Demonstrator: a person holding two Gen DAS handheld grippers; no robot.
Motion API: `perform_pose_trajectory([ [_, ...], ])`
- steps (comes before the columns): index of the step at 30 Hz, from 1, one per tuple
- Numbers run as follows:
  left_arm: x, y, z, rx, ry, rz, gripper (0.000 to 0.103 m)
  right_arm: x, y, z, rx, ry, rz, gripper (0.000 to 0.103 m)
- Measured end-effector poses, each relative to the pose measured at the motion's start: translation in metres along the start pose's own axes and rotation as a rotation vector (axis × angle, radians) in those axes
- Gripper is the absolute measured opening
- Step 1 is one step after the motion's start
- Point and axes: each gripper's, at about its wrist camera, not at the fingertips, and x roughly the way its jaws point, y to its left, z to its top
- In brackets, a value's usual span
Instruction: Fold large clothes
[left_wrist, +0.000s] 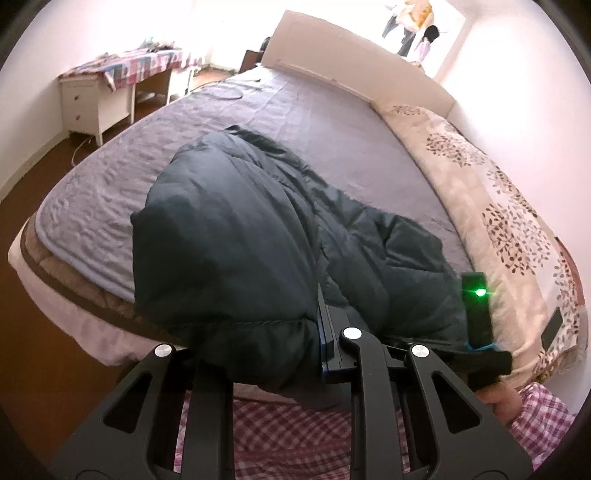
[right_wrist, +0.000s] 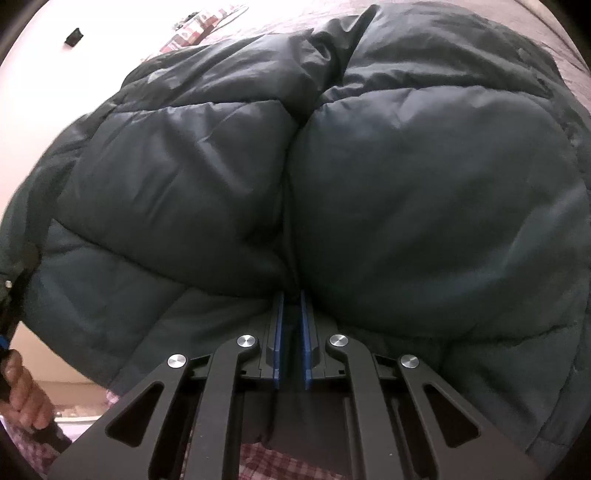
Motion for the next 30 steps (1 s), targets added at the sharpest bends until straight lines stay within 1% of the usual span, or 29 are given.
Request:
perform_pose_trajectory([
  [1,-0.002,-0.005,0.002,0.009,-0.007,-0.009,0.020,-0.003,-0.006,-0.006,0.002,-0.002,0.000,0.009],
  [5,-0.011,-0.026,0.012,0.067,-0.030,-0.037,0.020,-0.002,-0.007,-0.006,0.003,-0.011,0.001,0.009],
  [9,-0.012,-0.040,0.020,0.121,-0.048,-0.019,0.020,0.003,-0.001,-0.001,-0.018,-0.014,-0.010,0.009],
  [12,-0.011,-0.039,0.020,0.116,-0.045,0.000,0.020,0.004,0.002,-0.003,-0.024,-0.033,-0.028,0.009],
  [18,-0.011,-0.035,0.017,0.112,-0.037,0.026,0.020,0.005,0.009,-0.020,-0.059,-0.100,-0.072,0.009],
  [22,-0.011,-0.035,0.016,0.116,-0.040,0.026,0.020,0.008,0.012,-0.027,-0.059,-0.116,-0.091,0.009],
  [27,-0.012,-0.035,0.015,0.115,-0.044,0.024,0.020,0.006,0.007,-0.029,-0.059,-0.127,-0.098,0.009],
  [28,-0.011,-0.037,0.014,0.112,-0.045,0.023,0.020,0.012,0.017,-0.028,-0.059,-0.126,-0.100,0.009],
  [30,-0.011,-0.035,0.014,0.106,-0.045,0.021,0.020,0.011,0.016,-0.028,-0.061,-0.126,-0.102,0.009],
])
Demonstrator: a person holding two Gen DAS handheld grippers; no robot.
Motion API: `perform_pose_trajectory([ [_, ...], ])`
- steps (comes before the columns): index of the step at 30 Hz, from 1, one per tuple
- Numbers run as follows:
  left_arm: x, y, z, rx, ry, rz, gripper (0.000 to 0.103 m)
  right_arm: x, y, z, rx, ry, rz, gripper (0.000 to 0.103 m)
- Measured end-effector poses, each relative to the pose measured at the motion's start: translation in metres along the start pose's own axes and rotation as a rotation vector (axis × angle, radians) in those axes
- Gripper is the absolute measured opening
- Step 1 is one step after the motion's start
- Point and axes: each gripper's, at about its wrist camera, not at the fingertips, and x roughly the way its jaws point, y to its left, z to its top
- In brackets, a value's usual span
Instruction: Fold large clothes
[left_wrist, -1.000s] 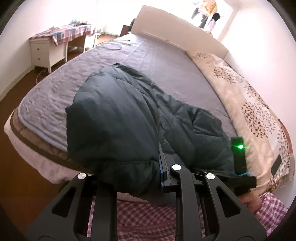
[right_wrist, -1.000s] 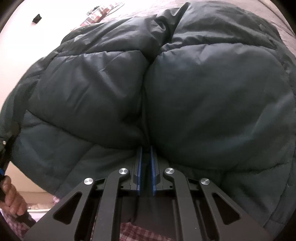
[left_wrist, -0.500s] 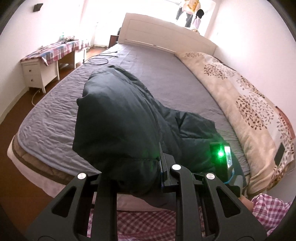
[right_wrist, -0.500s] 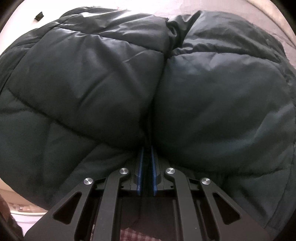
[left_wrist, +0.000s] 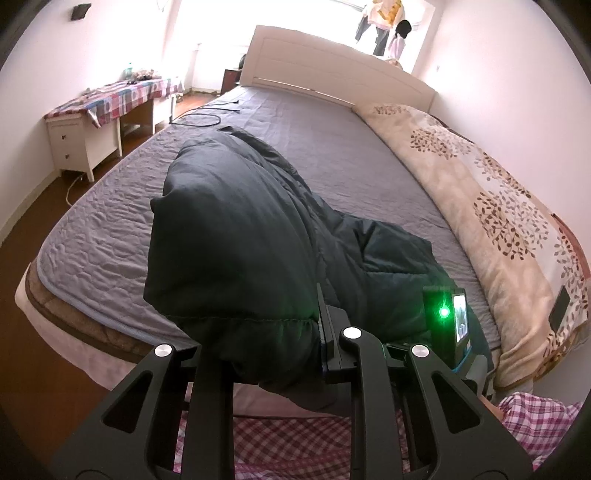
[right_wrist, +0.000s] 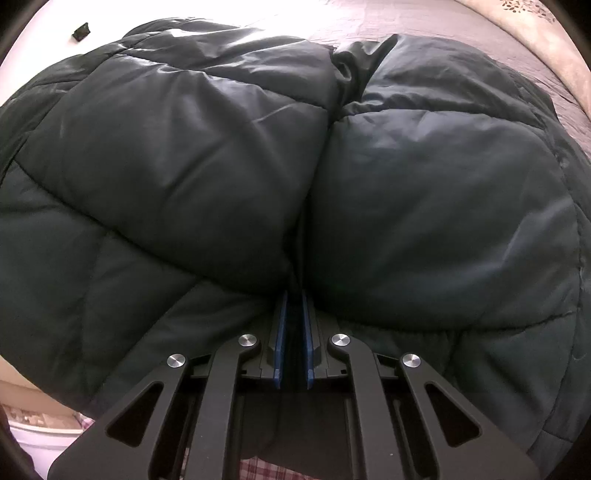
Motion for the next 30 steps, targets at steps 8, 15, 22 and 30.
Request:
perform_pose_trajectory([
  [8,0.002,0.001,0.000,-0.007,0.000,-0.005,0.020,-0.002,0.006,-0.001,-0.015,-0.006,-0.012,0.009],
  [15,-0.001,-0.006,-0.001,0.014,-0.002,-0.005,0.020,-0.002,0.007,-0.001,-0.011,-0.003,-0.003,0.009],
  [22,-0.006,-0.017,-0.003,0.041,-0.004,0.002,0.020,-0.002,0.001,0.001,-0.008,0.002,0.013,0.009],
  [30,-0.010,-0.031,-0.003,0.087,-0.023,0.023,0.020,-0.002,-0.002,0.006,-0.010,0.019,0.017,0.010],
])
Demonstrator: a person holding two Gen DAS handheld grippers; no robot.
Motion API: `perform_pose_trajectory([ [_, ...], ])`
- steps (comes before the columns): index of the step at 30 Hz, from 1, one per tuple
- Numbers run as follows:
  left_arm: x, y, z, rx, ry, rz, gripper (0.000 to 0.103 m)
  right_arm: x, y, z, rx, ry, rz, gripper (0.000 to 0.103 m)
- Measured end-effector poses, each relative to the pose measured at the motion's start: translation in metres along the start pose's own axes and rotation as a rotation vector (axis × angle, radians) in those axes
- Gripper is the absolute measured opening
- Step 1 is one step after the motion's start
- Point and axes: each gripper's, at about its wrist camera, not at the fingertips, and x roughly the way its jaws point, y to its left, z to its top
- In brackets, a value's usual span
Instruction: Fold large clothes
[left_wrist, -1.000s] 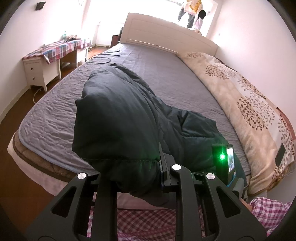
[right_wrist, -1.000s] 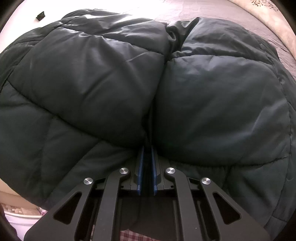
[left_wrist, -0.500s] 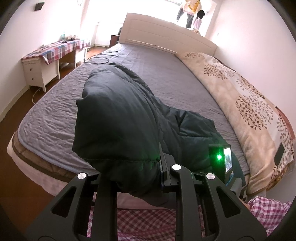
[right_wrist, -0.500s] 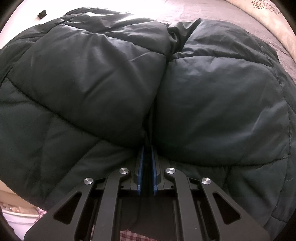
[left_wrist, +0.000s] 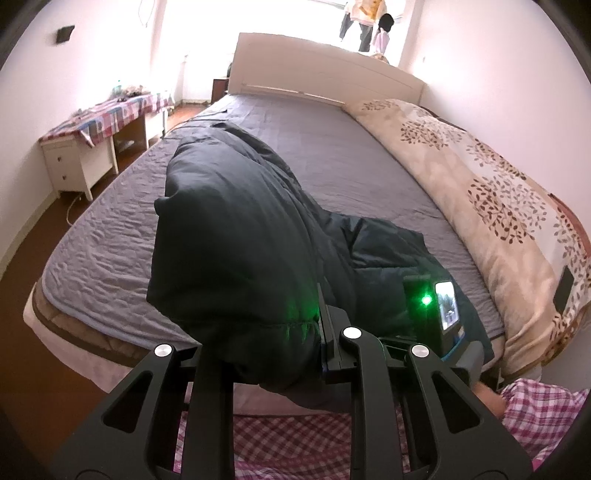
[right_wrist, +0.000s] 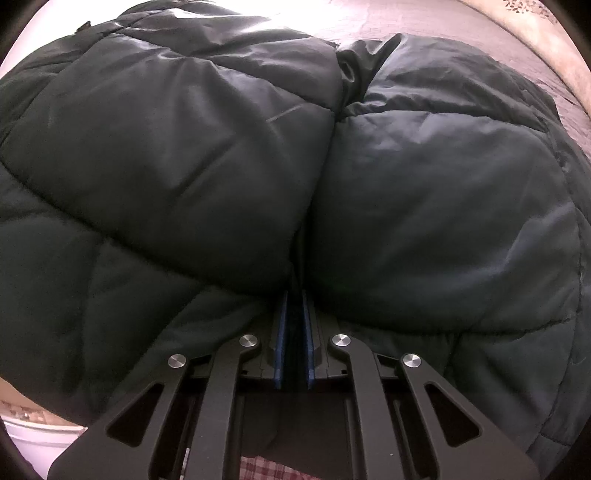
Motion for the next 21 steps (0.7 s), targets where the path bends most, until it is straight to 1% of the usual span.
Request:
perform_pose_trajectory([
  [1,-0.001,0.000,0.001,0.004,-0.002,0.003,0.020,-0.004,-0.002,0.002,0.010,0.013,0.014,0.010],
  [2,-0.001,0.000,0.001,0.005,0.000,0.003,0.020,-0.012,-0.006,0.004,0.030,0.020,0.061,0.013],
  [3,-0.001,-0.001,0.002,0.002,0.001,0.003,0.020,-0.024,-0.009,0.005,0.046,0.005,0.109,0.013],
  [4,-0.002,-0.001,0.002,0.000,0.001,0.002,0.020,-0.043,-0.014,0.006,0.055,-0.033,0.160,0.013],
  [5,-0.002,-0.002,0.002,-0.001,0.001,0.001,0.020,-0.066,-0.021,0.005,0.054,-0.082,0.185,0.013],
  [7,-0.003,-0.004,0.002,0.001,-0.002,-0.001,0.020,-0.105,-0.042,-0.003,0.072,-0.161,0.190,0.013],
  [8,-0.003,-0.005,0.002,0.003,-0.003,-0.003,0.020,-0.124,-0.058,-0.010,0.096,-0.197,0.168,0.013],
  [11,-0.004,-0.012,0.003,0.020,-0.010,-0.011,0.020,-0.158,-0.104,-0.035,0.181,-0.257,0.082,0.013],
  [12,-0.004,-0.014,0.004,0.026,-0.012,-0.013,0.020,-0.162,-0.117,-0.042,0.211,-0.256,0.065,0.013],
  [14,-0.006,-0.021,0.005,0.048,-0.017,-0.016,0.020,-0.161,-0.140,-0.052,0.266,-0.246,0.071,0.013],
  [15,-0.007,-0.025,0.005,0.060,-0.019,-0.017,0.020,-0.158,-0.145,-0.058,0.284,-0.238,0.067,0.013],
  [17,-0.007,-0.033,0.007,0.079,-0.022,-0.019,0.020,-0.139,-0.157,-0.062,0.318,-0.208,0.076,0.013],
  [20,-0.009,-0.048,0.009,0.124,-0.025,-0.024,0.020,-0.105,-0.160,-0.065,0.341,-0.141,0.080,0.013],
  [21,-0.010,-0.055,0.009,0.147,-0.027,-0.026,0.020,-0.100,-0.161,-0.066,0.342,-0.133,0.086,0.013],
])
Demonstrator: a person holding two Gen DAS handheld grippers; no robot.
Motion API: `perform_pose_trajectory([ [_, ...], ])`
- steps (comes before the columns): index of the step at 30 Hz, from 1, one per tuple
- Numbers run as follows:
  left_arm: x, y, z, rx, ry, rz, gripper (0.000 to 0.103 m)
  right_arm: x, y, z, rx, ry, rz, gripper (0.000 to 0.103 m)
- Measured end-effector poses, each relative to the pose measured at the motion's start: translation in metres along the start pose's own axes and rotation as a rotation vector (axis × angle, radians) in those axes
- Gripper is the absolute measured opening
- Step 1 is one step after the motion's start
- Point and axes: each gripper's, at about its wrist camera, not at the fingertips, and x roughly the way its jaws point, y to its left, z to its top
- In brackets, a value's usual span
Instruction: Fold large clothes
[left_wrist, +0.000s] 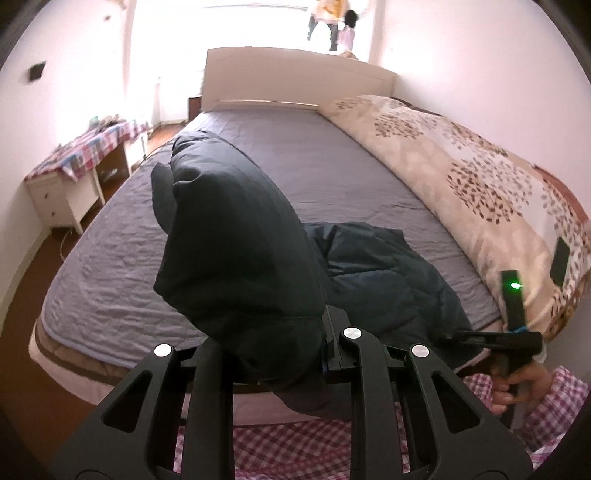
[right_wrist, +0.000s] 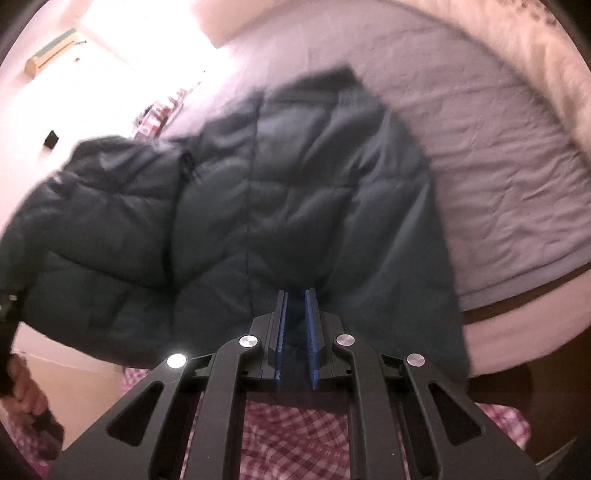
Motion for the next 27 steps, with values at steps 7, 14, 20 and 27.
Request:
perform_pose_trajectory([
  [7,0.004,-0.056,0.010,0.142,-0.006,-0.074,0.021,0.013,-0.011,-0.002,0.024,0.016,0.086,0.013],
  [14,0.021,-0.119,0.005,0.301,0.034,-0.174,0.022,0.016,-0.036,-0.004,0.075,0.020,0.146,0.008],
  [20,0.052,-0.162,-0.012,0.379,0.117,-0.260,0.024,0.017,-0.055,-0.008,0.143,0.040,0.212,0.008],
  [27,0.081,-0.199,-0.035,0.463,0.159,-0.277,0.029,0.013,-0.081,-0.013,0.224,0.053,0.286,0.008],
])
